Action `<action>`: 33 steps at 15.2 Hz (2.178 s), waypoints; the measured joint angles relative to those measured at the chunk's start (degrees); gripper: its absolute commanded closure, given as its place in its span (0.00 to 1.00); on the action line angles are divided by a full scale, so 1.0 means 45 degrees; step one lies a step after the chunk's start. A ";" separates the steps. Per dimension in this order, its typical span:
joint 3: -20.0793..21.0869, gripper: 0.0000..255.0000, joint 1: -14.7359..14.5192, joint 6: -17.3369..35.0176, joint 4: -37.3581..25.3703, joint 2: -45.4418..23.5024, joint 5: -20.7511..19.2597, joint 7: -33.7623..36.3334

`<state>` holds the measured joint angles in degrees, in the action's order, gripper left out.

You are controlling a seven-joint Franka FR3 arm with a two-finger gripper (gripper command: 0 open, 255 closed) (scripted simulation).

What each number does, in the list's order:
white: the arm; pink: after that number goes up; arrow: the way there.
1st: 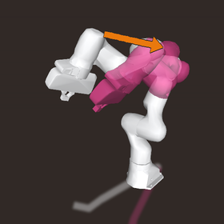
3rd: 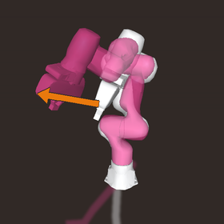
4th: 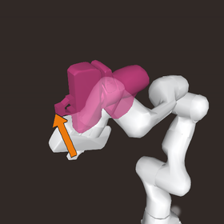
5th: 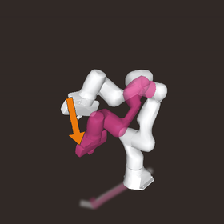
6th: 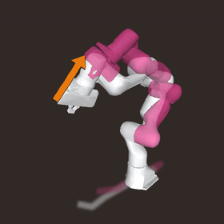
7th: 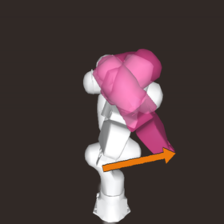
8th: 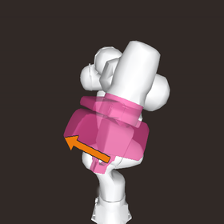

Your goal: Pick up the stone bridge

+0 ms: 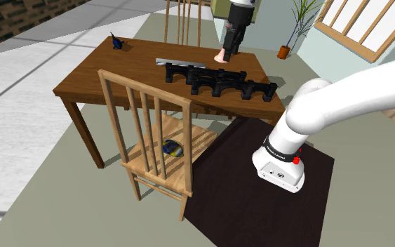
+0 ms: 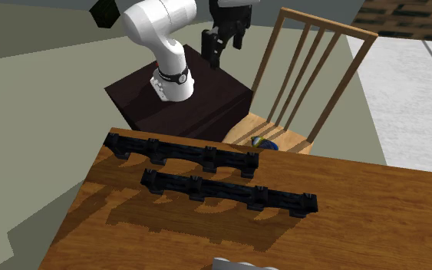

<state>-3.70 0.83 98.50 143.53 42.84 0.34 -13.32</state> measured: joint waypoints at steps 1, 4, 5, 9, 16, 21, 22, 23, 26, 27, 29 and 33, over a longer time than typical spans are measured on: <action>-0.0234 0.00 0.0045 0.0267 0.0090 -0.0133 -0.0194 -0.0407; -0.0892 0.00 0.0116 0.1483 0.0329 -0.0984 -0.0677 -0.1556; -0.1120 0.00 0.0134 0.1883 0.0312 -0.1344 -0.0819 -0.1944; -0.1966 0.00 0.0110 0.3463 0.0064 -0.2952 -0.1198 -0.3445; -0.3446 0.00 -0.0028 0.5935 -0.0876 -0.5964 -0.1171 -0.6367; -0.4148 0.00 -0.0200 0.7295 -0.2178 -0.8453 -0.0265 -0.8616; -0.4237 0.00 -0.0212 0.7516 -0.2570 -0.9042 0.0033 -0.9121; -0.4303 0.00 -0.0186 0.7669 -0.2938 -0.9558 0.0312 -0.9619; -0.4336 0.00 -0.0113 0.8154 -0.3231 -1.0357 0.0771 -1.0296; -0.4328 0.00 -0.0105 0.8294 -0.3203 -1.0476 0.0846 -1.0371; -0.4315 0.00 -0.0075 0.8655 -0.3069 -1.0724 0.1018 -1.0536; -0.4247 1.00 -0.0044 0.9181 -0.2969 -1.1196 0.1336 -1.0752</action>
<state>-22.81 0.63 139.81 130.17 -7.54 6.35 -61.70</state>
